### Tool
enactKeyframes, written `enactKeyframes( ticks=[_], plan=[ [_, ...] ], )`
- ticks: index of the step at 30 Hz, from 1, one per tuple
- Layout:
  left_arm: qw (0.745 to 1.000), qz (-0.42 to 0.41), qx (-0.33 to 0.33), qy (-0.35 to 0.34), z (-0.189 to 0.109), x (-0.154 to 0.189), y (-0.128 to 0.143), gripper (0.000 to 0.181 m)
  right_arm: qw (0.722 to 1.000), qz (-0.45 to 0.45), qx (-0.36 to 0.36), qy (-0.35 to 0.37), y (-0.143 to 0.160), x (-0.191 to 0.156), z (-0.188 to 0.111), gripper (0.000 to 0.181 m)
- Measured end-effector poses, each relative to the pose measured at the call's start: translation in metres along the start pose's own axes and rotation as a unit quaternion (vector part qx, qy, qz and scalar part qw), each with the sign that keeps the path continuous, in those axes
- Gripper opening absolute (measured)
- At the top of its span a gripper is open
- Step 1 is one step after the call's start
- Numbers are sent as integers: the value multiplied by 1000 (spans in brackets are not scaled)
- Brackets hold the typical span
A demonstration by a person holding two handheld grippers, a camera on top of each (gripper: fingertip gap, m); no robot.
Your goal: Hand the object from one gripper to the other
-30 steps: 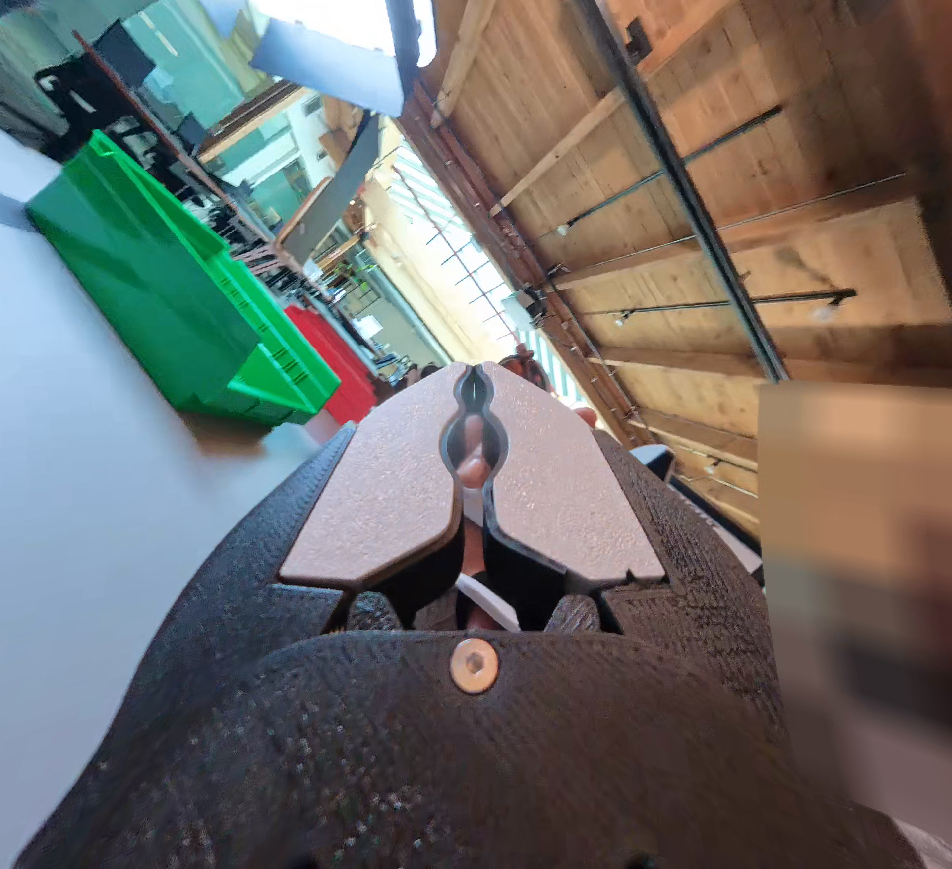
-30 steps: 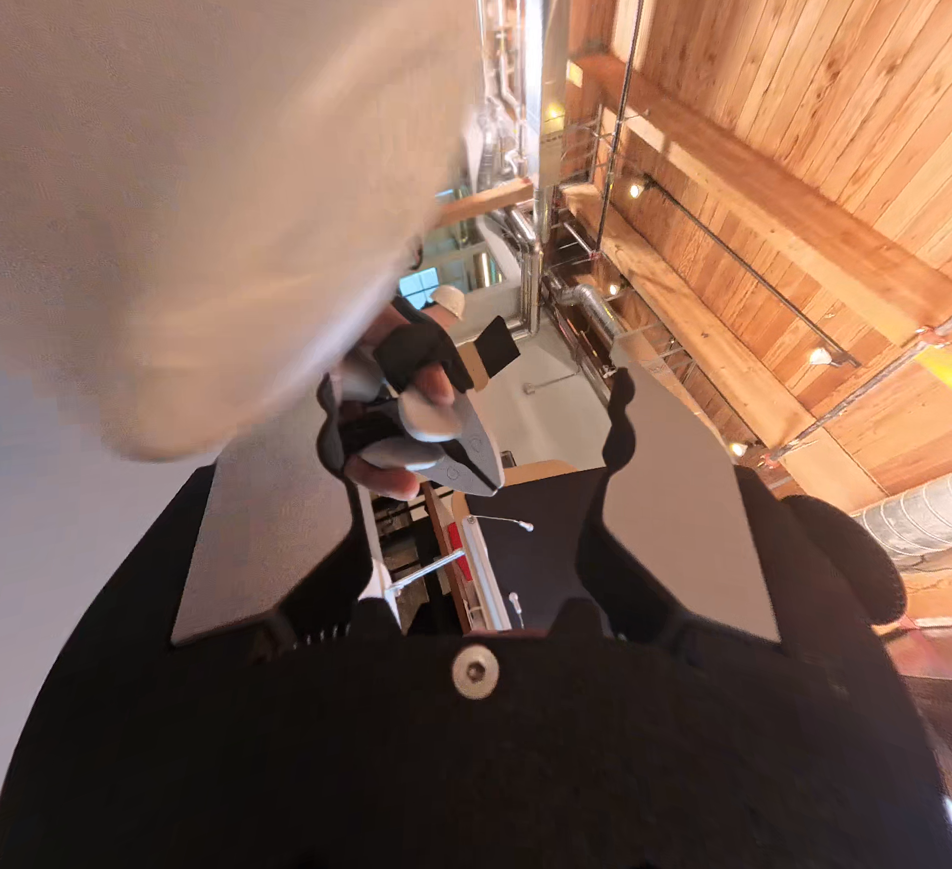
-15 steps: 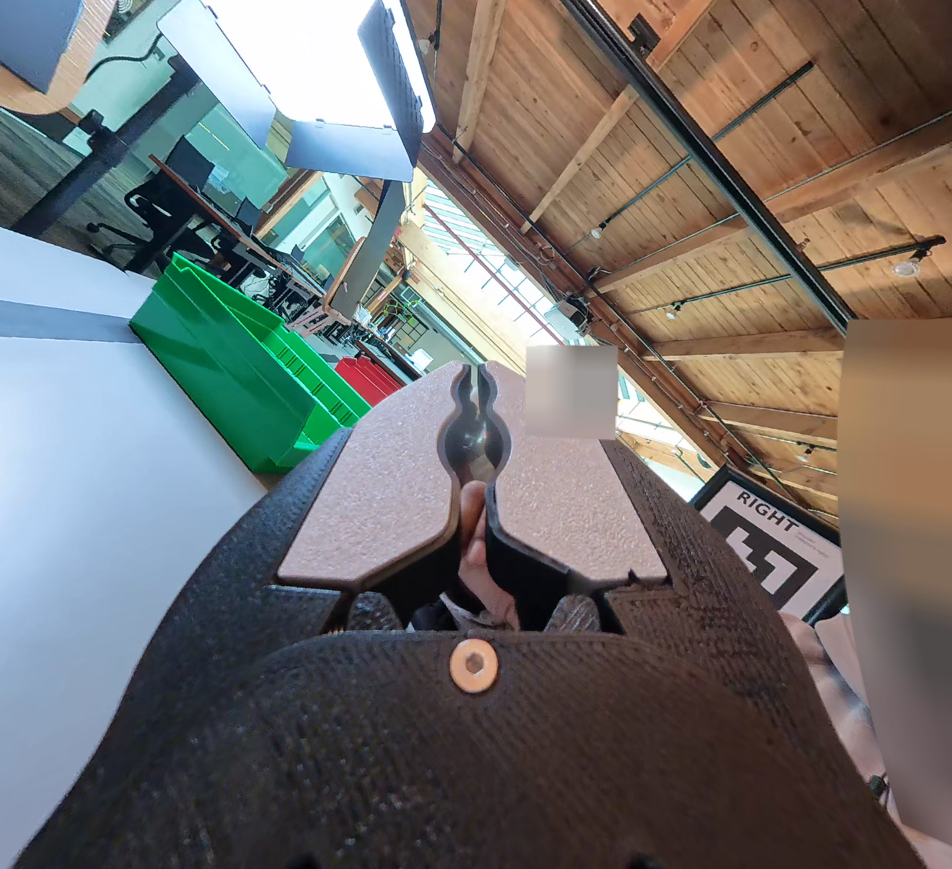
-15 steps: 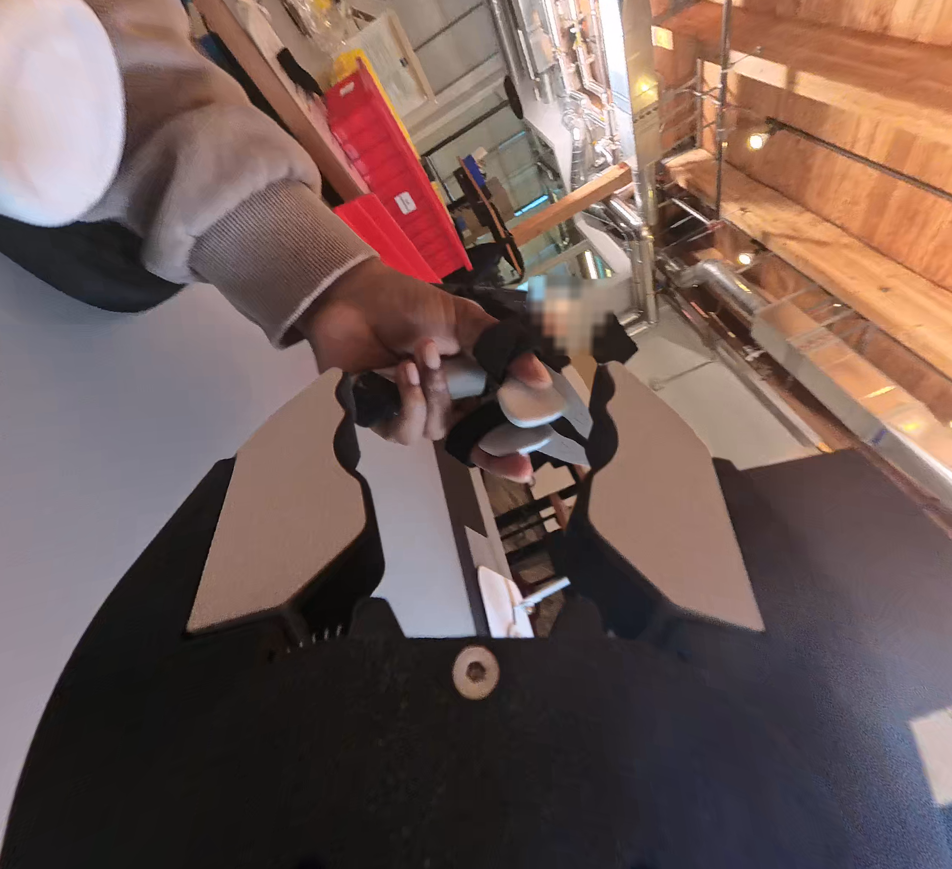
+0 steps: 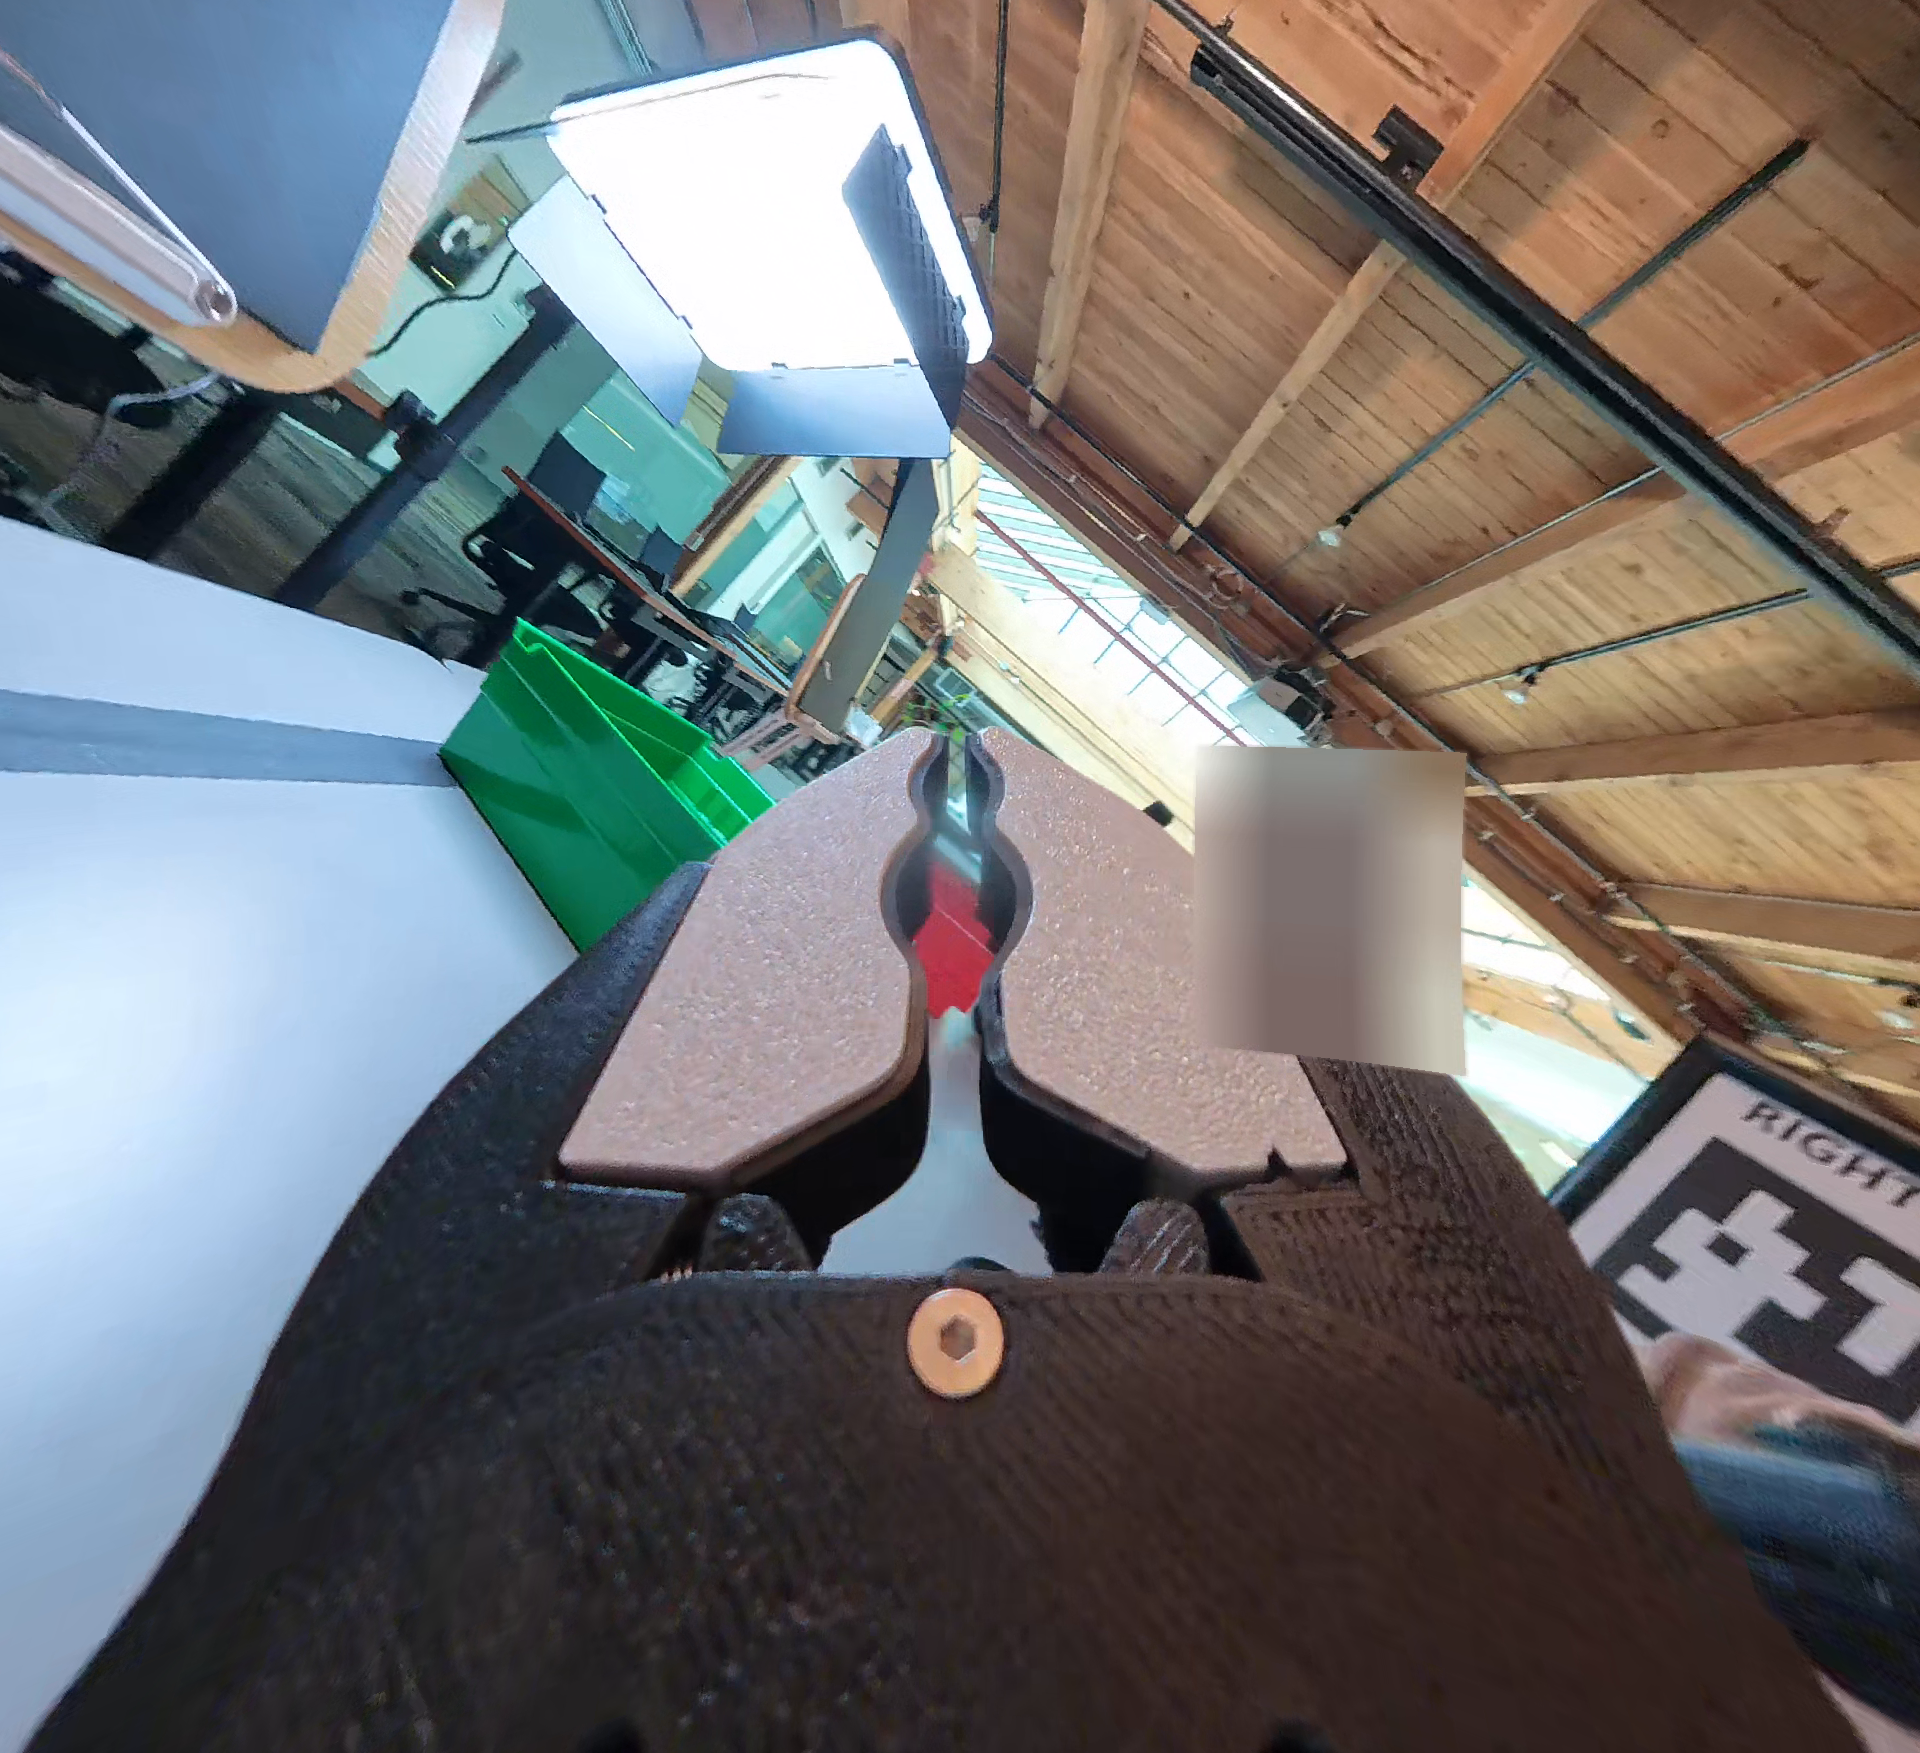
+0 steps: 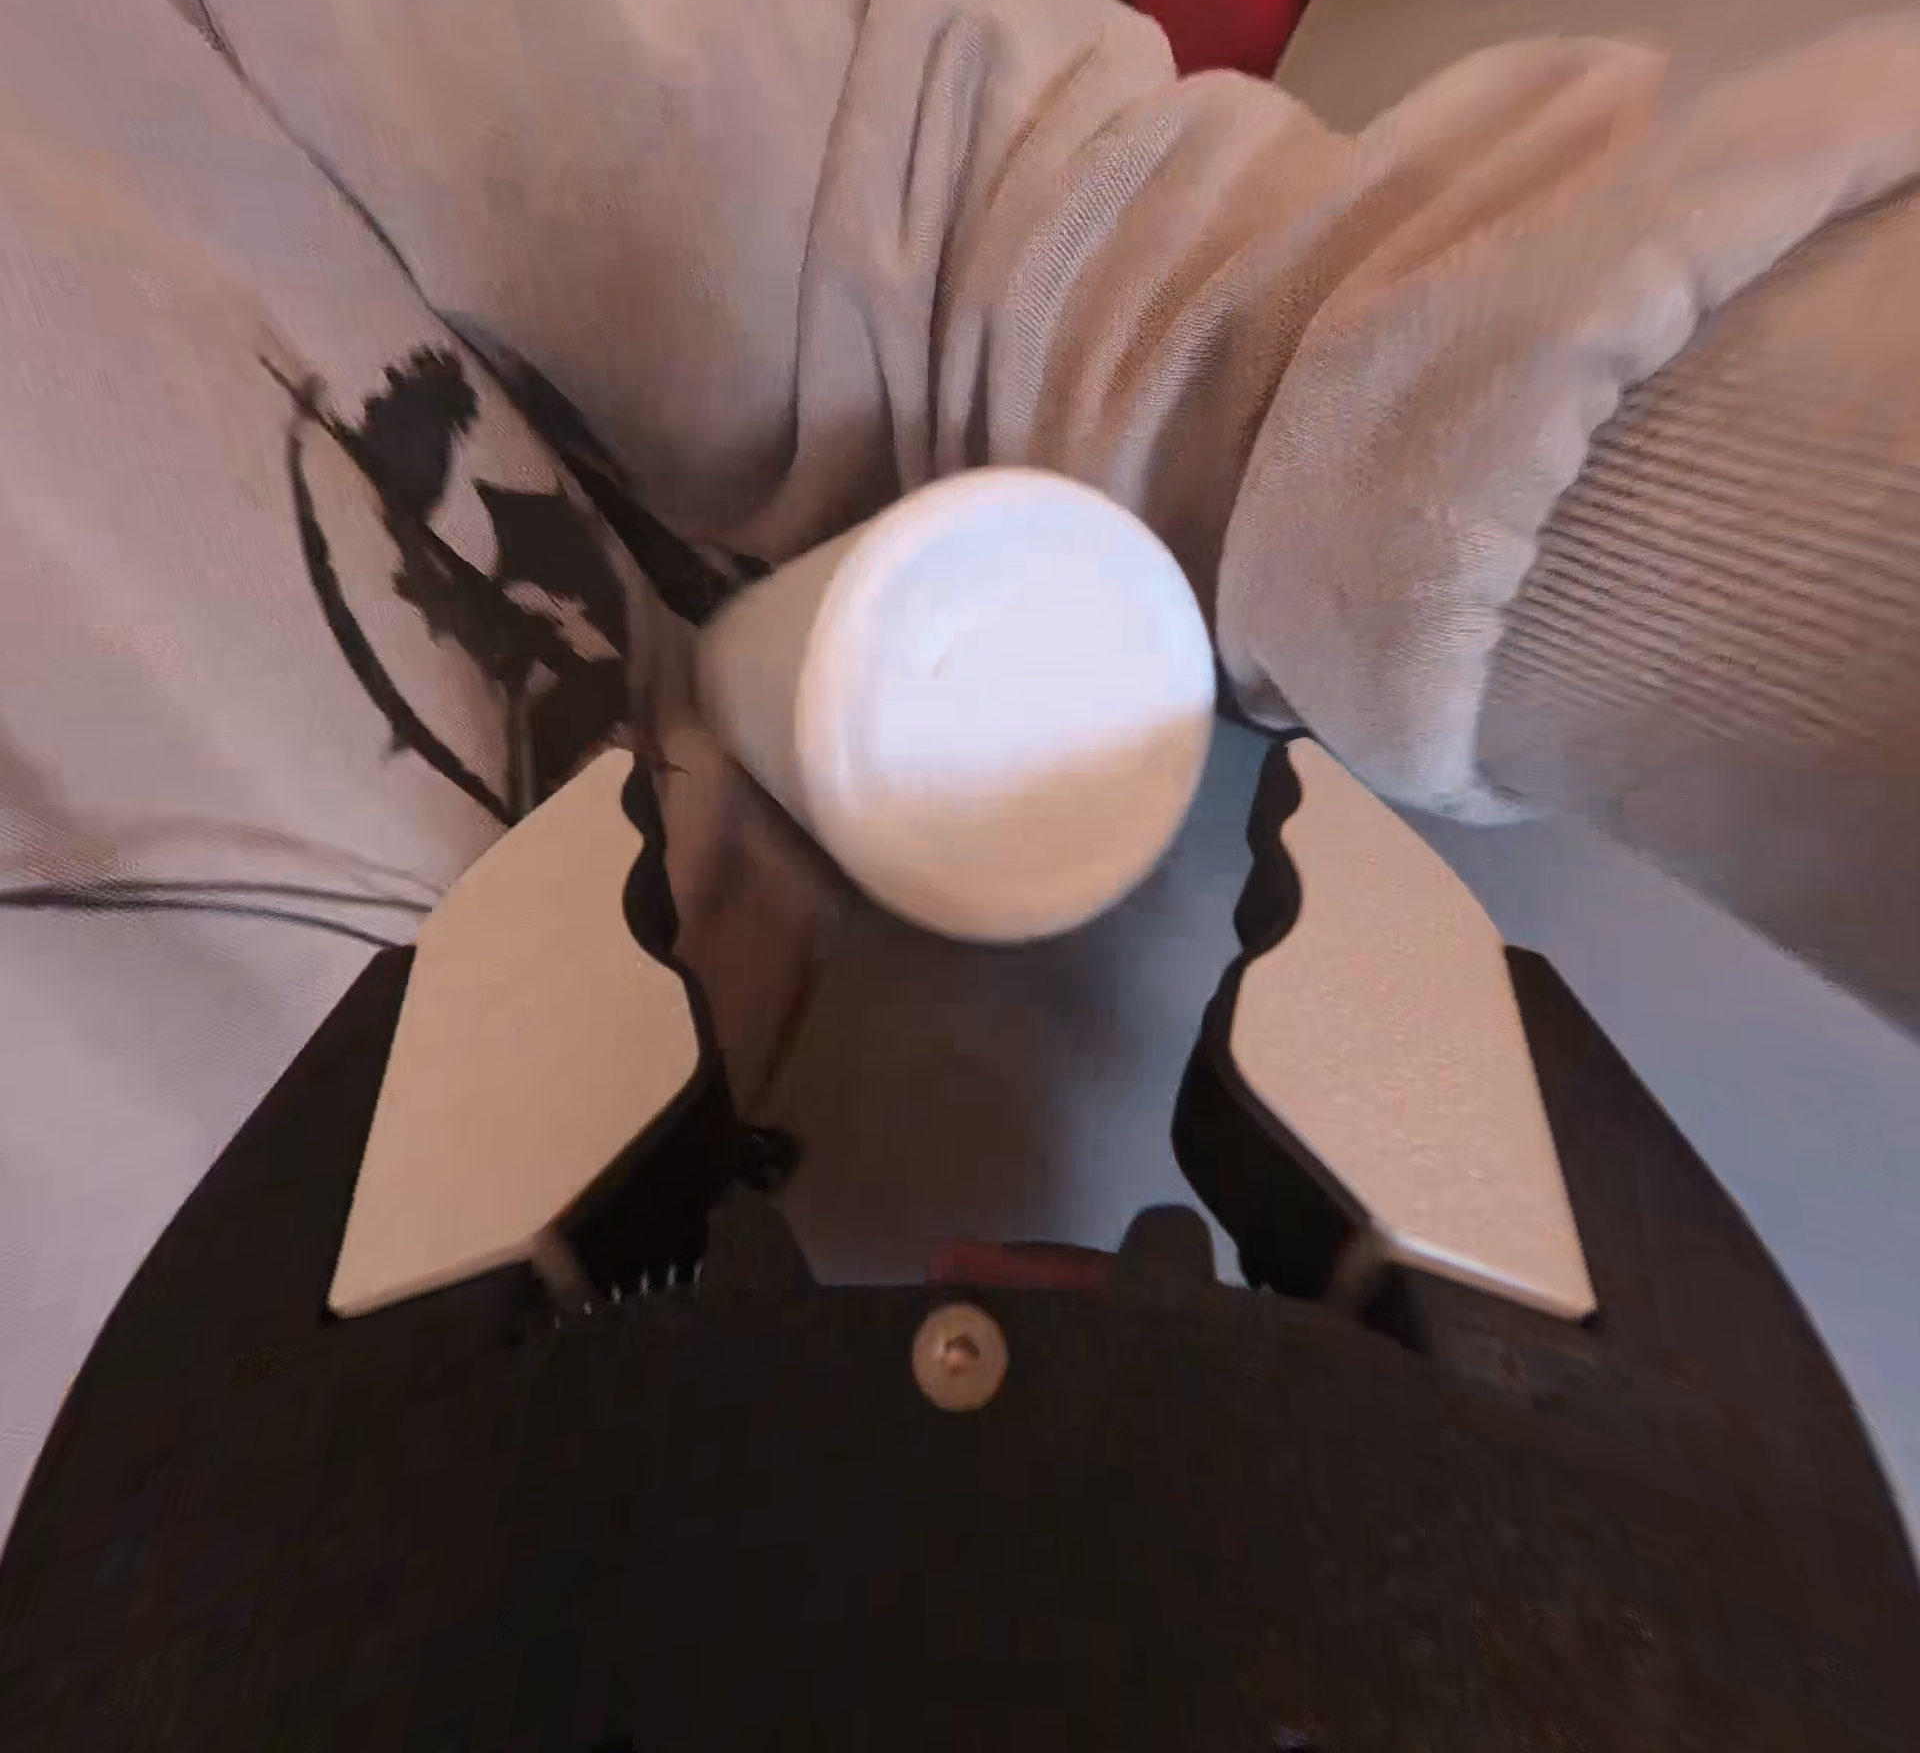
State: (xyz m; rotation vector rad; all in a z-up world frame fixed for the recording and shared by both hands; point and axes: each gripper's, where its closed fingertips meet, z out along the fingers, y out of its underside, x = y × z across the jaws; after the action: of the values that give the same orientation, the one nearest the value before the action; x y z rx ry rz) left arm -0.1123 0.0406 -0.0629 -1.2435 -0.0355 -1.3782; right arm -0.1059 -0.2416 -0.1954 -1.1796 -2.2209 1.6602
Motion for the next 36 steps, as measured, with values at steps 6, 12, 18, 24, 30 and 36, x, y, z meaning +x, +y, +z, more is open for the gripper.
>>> enactKeyframes(
  ticks=[6,12,18,24,30,36],
  plan=[
    [997,73,-4,-14,8,5,-3,2,994,94,-25,-51,6,-21,45,91],
    [997,71,-1,-9,3,5,-11,7,997,23,-69,-32,17,-30,42,90],
    [990,127,-56,5,5,14,-12,47,1000,-21,-11,20,-26,-21,-16,87],
    [986,134,-95,26,-4,9,-13,64,984,-97,99,111,-94,-28,-101,86],
    [968,201,-137,62,-6,16,12,67,919,-115,313,209,-148,-28,-223,86],
    [924,329,-142,131,9,75,41,78,831,-58,517,197,-148,-15,-315,86]
  ],
)
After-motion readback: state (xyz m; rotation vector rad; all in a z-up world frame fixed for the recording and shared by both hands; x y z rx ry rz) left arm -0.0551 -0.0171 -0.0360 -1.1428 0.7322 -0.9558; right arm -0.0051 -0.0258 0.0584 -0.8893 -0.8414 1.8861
